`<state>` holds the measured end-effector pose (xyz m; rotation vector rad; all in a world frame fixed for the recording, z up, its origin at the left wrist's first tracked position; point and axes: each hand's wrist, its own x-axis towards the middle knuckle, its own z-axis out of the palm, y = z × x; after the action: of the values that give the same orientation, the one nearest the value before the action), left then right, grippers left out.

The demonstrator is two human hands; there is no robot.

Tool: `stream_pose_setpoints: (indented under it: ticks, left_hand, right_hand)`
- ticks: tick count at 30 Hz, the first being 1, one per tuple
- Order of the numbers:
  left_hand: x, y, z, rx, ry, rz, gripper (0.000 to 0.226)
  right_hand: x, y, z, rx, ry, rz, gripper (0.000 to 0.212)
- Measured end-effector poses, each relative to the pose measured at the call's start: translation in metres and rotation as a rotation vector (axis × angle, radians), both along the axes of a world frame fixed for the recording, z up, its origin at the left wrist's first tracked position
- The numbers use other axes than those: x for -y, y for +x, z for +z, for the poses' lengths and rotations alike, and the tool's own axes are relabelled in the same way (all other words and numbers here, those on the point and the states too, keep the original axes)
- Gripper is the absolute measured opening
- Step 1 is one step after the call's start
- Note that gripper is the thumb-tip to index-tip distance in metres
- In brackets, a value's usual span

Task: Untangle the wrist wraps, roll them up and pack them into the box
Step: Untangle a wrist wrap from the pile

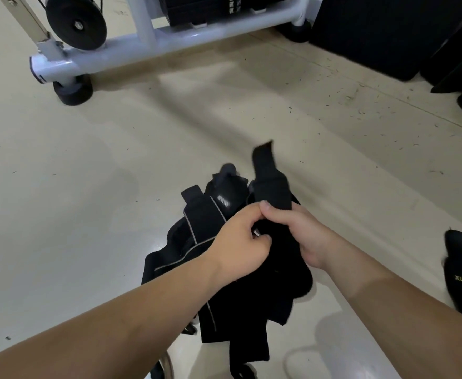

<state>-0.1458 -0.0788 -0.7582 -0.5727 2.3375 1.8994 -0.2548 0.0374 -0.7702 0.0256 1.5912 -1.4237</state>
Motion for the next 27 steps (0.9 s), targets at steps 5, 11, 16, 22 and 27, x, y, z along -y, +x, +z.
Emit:
stream_pose_setpoints:
  ticks: [5,11,16,22,27]
  left_hand:
    - [0.022,0.016,-0.023,0.123,-0.371,0.277,0.026]
    - [0.036,0.033,-0.035,0.333,-0.535,0.014,0.055]
    - [0.021,0.032,-0.022,0.302,-0.597,-0.042,0.076]
    - [0.014,0.031,-0.016,0.343,-0.423,-0.07,0.02]
    - [0.016,0.034,-0.009,0.335,-0.347,0.086,0.015]
  right_hand:
    - [-0.009,-0.006,-0.013,-0.082,0.253,-0.274,0.019]
    - [-0.006,-0.008,-0.02,-0.047,0.245,-0.359,0.03]
    - [-0.005,-0.004,-0.022,0.069,0.201,-0.451,0.032]
    - [-0.017,-0.003,-0.011,0.045,0.209,-0.362,0.05]
    - [-0.021,-0.003,-0.005,-0.153,0.278,-0.391,0.033]
